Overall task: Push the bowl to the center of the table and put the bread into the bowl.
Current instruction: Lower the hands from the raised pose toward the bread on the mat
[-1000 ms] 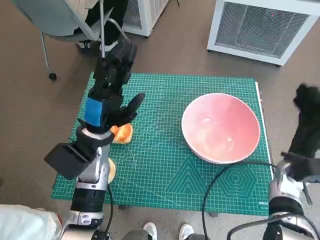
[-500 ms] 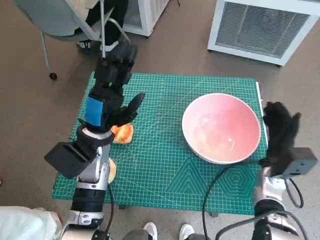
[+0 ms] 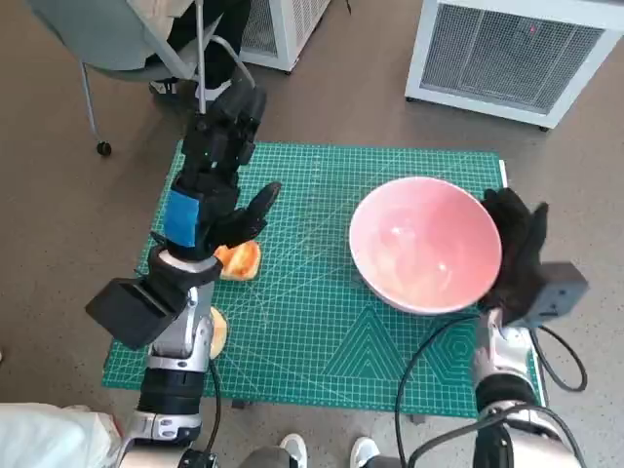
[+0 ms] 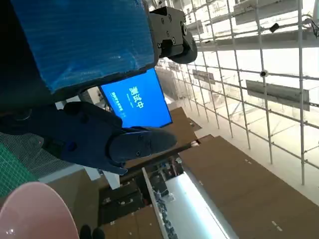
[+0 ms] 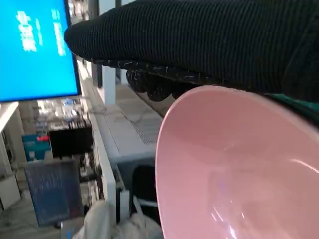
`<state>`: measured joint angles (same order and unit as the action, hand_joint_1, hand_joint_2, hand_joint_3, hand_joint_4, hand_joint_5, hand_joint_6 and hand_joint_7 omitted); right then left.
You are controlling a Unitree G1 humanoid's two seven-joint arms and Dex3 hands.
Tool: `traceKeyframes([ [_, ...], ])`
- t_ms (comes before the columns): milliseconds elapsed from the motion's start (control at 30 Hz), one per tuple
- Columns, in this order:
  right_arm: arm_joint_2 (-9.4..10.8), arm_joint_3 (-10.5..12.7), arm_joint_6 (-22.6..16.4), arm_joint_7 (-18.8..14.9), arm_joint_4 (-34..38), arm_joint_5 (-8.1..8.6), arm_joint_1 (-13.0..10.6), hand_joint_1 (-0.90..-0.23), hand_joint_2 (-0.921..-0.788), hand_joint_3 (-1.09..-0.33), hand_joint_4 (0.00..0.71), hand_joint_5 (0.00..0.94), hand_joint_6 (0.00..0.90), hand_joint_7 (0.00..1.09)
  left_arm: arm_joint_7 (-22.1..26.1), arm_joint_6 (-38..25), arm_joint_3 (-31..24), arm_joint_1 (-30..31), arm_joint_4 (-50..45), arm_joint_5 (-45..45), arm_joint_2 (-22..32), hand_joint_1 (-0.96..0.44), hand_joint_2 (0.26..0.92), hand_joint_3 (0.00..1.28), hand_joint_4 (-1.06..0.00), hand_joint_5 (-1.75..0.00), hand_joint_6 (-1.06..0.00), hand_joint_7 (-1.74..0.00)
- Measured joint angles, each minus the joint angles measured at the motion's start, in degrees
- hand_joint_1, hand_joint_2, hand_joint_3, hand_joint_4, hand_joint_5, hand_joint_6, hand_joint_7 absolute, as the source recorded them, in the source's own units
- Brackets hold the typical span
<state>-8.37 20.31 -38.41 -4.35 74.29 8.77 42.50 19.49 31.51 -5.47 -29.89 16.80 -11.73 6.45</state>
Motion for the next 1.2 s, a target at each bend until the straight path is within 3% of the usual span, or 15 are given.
traceKeyframes([
  [433, 3.1, -0.4, 2.0, -1.3, 0.0, -0.23, 3.6, -0.509, -0.921, -0.822, 0.323, 0.002, 0.190, 0.34, -0.1, 0.2, -0.8, 1.7, 0.0, 0.0, 0.7, -0.34, 0.921, 0.38, -0.17, -0.02, 0.00, -0.55],
  [633, 3.7, -2.1, 2.9, 0.4, 0.1, -2.25, 4.8, -0.511, -0.921, -0.858, 0.322, 0.001, 0.161, 0.39, -0.4, 0.4, -1.3, 1.8, 0.0, 0.2, 1.1, -0.35, 0.921, 0.38, -0.18, -0.02, 0.00, -0.55],
  [1000, 5.0, -4.5, 4.7, 2.6, 0.1, -4.50, 6.2, -0.488, -0.921, -0.900, 0.301, 0.000, 0.095, 0.48, -1.5, 0.4, -1.7, 2.3, -0.3, 0.8, 2.0, -0.36, 0.921, 0.38, -0.18, -0.02, -0.01, -0.54],
  [1200, 4.5, -4.5, 5.0, 2.4, 0.1, -4.52, 6.5, -0.493, -0.921, -0.886, 0.303, 0.002, 0.093, 0.50, -2.3, 1.2, -2.0, 2.9, -0.3, 3.6, 3.8, -0.36, 0.921, 0.38, -0.18, -0.02, -0.01, -0.54],
])
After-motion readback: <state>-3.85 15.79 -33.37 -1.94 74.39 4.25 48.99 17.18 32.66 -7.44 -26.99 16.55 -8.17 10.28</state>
